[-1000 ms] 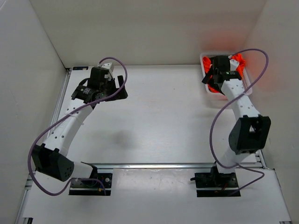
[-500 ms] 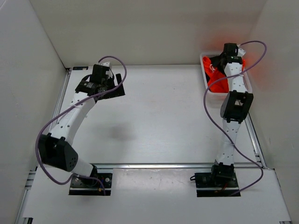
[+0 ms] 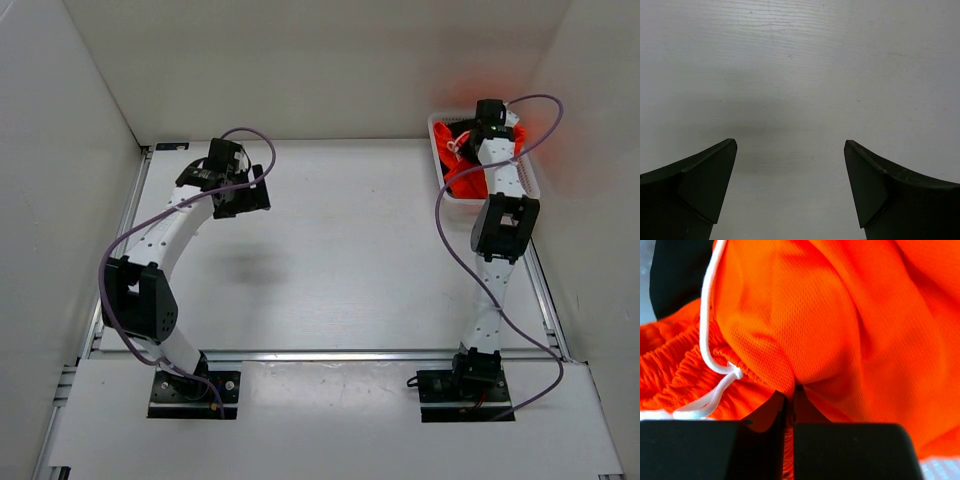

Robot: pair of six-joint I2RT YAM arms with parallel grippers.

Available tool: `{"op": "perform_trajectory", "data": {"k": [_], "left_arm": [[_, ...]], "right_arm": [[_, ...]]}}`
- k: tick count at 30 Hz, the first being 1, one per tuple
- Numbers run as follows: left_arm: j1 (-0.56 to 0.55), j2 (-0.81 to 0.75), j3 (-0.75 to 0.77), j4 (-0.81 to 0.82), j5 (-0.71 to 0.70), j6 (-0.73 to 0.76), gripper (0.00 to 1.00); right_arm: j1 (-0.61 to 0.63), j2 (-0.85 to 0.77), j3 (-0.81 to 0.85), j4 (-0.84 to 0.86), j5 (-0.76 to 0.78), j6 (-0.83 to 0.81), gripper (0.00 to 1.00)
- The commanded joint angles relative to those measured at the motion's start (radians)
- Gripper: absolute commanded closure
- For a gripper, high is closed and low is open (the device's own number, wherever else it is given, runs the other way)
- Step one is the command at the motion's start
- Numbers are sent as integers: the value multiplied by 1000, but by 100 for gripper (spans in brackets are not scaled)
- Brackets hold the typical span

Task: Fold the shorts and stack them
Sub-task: Grab the shorts from the pile, then move the shorts to the center of the board

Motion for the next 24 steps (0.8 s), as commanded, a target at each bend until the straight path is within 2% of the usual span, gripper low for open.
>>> {"op": "perform_trajectory", "data": {"k": [1, 6, 8, 13, 16, 18, 20, 24], "left_arm": [[1, -64, 46, 16, 20, -1, 0], [10, -159, 24, 16, 42, -1, 0], [10, -210, -12, 7, 42, -11, 0], [95, -296, -68, -4, 89, -31, 0], [157, -342, -68, -37, 89, -42, 0], [192, -351, -48, -72, 99, -42, 0], [244, -379, -26, -100, 99, -42, 0], [332, -399, 43, -166, 112, -33, 0]], "right_arm": [[-3, -213, -46, 40, -24, 8, 100], [16, -453, -115, 40, -69, 8, 100], [26, -540, -95, 40, -198, -12, 100], [92, -654, 66, 40, -361, -66, 100], [141, -714, 94, 86, -568, -66, 100], [207, -766, 55, 132, -701, -90, 100], [261, -798, 16, 143, -755, -121, 100], [439, -939, -262, 152, -775, -245, 100]]}}
